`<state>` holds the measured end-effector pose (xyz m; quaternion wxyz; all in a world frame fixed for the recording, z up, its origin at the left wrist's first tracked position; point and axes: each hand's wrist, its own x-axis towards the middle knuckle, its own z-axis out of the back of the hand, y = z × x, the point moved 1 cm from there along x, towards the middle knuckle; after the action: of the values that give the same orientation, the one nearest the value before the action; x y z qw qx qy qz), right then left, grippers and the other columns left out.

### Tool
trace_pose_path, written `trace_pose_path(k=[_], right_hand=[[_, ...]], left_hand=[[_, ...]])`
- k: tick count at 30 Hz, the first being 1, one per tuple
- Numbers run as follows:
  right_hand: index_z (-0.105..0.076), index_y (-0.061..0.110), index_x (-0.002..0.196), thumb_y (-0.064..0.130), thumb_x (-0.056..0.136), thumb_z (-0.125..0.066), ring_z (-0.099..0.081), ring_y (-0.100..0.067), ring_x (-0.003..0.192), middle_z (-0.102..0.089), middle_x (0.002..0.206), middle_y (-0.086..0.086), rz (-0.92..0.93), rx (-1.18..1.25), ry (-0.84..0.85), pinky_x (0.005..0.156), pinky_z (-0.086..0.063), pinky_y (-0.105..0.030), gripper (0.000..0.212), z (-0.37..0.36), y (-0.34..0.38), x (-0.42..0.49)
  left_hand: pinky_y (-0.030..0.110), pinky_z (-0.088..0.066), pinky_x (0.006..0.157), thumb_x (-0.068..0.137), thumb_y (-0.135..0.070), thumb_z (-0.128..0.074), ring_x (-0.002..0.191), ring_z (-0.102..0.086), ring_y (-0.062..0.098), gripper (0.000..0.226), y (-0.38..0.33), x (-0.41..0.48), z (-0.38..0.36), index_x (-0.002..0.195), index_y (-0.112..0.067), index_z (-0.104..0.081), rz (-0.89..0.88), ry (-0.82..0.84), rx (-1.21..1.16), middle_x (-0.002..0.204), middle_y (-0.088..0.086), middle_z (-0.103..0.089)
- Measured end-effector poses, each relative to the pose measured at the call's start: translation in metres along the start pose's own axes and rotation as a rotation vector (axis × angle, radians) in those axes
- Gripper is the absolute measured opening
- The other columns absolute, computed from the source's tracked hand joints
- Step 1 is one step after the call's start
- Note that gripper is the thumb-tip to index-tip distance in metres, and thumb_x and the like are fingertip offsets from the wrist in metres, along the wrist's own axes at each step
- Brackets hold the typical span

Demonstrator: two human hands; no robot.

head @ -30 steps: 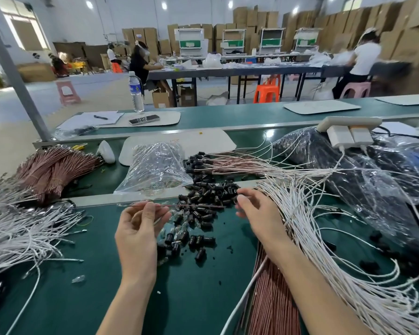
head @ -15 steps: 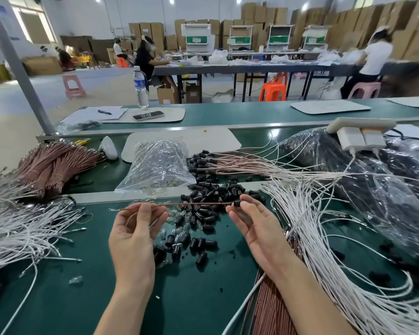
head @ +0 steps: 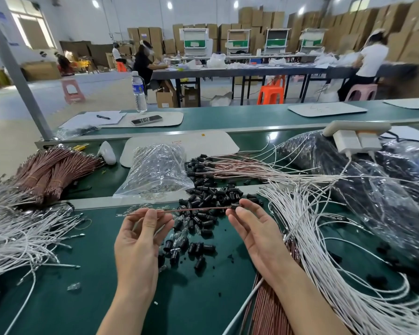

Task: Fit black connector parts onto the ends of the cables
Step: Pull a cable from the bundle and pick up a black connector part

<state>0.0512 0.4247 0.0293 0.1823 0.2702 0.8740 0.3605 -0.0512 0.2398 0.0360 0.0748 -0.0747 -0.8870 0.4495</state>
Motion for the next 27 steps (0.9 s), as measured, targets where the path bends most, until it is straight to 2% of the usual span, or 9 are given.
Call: trace_pose_path(k=[3, 6, 11, 14, 21, 27], right_hand=[[-0.064, 0.000, 0.115, 0.006, 0.077, -0.073, -0.074, -0.025, 0.094, -0.074, 0.093, -0.013, -0.002, 0.018, 0.001, 0.075, -0.060, -0.022, 0.040, 0.000, 0.001, -0.002], [-0.066, 0.000, 0.114, 0.002, 0.083, -0.069, -0.074, -0.025, 0.095, -0.074, 0.098, -0.016, -0.022, 0.052, 0.004, 0.074, -0.060, -0.023, 0.032, 0.001, 0.002, -0.003], [-0.072, 0.001, 0.109, 0.003, 0.080, -0.071, -0.074, -0.027, 0.094, -0.073, 0.101, -0.019, -0.099, 0.149, 0.081, 0.073, -0.062, -0.026, 0.029, -0.002, 0.003, -0.007], [-0.079, 0.006, 0.102, 0.005, 0.081, -0.073, -0.074, -0.026, 0.094, -0.074, 0.101, -0.018, -0.120, 0.112, 0.139, 0.074, -0.061, -0.025, 0.022, -0.005, 0.001, -0.010], [-0.079, 0.007, 0.105, 0.002, 0.083, -0.069, -0.074, -0.025, 0.094, -0.074, 0.103, -0.018, -0.119, 0.085, 0.157, 0.076, -0.062, -0.027, 0.025, -0.007, 0.000, -0.014], [-0.078, 0.006, 0.108, 0.000, 0.084, -0.067, -0.073, -0.025, 0.097, -0.073, 0.108, -0.018, -0.156, 0.043, 0.243, 0.079, -0.060, -0.027, 0.027, -0.011, -0.003, -0.020]], left_hand=[[0.024, -0.061, 0.073, 0.087, -0.017, -0.065, 0.080, -0.075, 0.020, 0.012, -0.001, 0.001, -0.001, 0.098, -0.011, -0.062, 0.023, 0.023, -0.009, 0.088, 0.009, -0.075], [0.025, -0.061, 0.071, 0.087, -0.016, -0.065, 0.077, -0.075, 0.019, 0.013, 0.001, 0.000, -0.001, 0.098, -0.011, -0.062, 0.040, 0.011, -0.015, 0.086, 0.009, -0.075], [0.025, -0.061, 0.068, 0.089, -0.017, -0.065, 0.073, -0.073, 0.016, 0.016, 0.002, 0.003, 0.000, 0.101, -0.009, -0.060, 0.059, -0.027, 0.004, 0.083, 0.006, -0.075], [0.024, -0.061, 0.068, 0.090, -0.018, -0.065, 0.073, -0.073, 0.016, 0.016, 0.000, 0.004, 0.003, 0.102, -0.008, -0.061, 0.062, -0.037, -0.003, 0.085, 0.007, -0.074], [0.023, -0.060, 0.065, 0.088, -0.021, -0.066, 0.070, -0.072, 0.013, 0.019, -0.001, 0.006, 0.004, 0.100, -0.008, -0.060, 0.104, -0.037, -0.071, 0.082, 0.005, -0.074], [0.024, -0.060, 0.065, 0.086, -0.025, -0.068, 0.073, -0.073, 0.017, 0.022, 0.004, 0.000, -0.001, 0.097, -0.007, -0.063, 0.103, 0.022, 0.026, 0.084, 0.008, -0.074]])
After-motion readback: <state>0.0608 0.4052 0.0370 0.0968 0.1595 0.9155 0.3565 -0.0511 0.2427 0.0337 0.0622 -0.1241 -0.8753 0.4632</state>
